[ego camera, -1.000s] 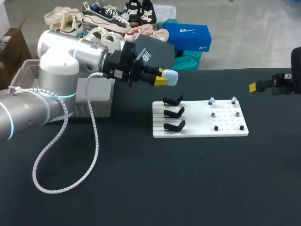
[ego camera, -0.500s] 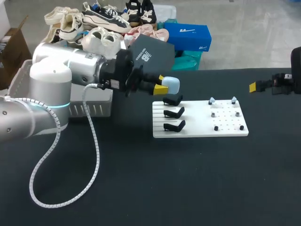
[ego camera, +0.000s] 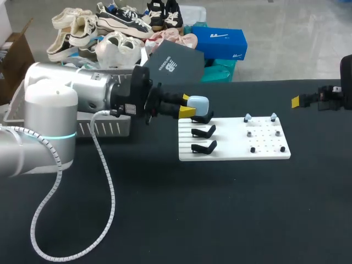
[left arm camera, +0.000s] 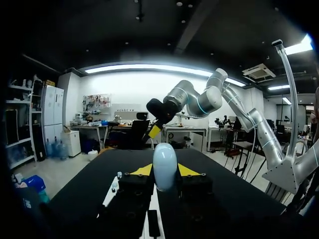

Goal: Pick up each earbud case from the left stands, insert the matching earbuds, close the lid, and place the case in the box.

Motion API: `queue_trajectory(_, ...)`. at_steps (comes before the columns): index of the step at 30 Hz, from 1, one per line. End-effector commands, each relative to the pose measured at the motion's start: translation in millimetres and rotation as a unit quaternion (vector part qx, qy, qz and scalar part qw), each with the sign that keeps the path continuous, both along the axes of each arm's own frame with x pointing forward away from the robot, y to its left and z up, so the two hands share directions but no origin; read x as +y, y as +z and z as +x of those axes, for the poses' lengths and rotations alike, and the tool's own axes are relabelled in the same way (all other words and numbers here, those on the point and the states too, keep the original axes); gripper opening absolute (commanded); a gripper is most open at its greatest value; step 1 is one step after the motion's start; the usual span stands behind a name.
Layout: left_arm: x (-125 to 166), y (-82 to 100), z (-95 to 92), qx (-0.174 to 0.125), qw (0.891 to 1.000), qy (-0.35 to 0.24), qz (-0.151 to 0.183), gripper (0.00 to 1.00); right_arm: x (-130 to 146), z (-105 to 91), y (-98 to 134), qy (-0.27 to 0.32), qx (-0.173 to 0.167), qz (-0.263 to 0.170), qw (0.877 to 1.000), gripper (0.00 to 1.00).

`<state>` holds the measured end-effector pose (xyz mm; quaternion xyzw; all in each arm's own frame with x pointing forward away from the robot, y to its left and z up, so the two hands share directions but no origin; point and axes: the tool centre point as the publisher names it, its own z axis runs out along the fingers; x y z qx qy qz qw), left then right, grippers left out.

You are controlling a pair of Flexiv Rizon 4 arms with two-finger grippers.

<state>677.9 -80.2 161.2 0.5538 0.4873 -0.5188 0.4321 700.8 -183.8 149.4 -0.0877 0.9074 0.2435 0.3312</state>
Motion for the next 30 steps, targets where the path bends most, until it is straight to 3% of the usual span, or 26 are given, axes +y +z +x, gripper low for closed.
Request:
queue_trajectory(1,0,0.9,-5.6,-0.019,0.98,0.2,0.002,0.0,-1,0.2,0,0.001,0.0,0.0,1.0,1.0)
queue_trajectory(17,0,0.9,-5.6,-0.019,0.98,0.2,0.002,0.0,-1,0.2,0,0.001,0.0,0.0,1.0,1.0)
queue_trajectory(30,-52,-35.3,4.2,0.03,0.99,0.134,-0.021,0.0,-1,0.2,0,0.001,0.0,0.0,1.0,1.0)
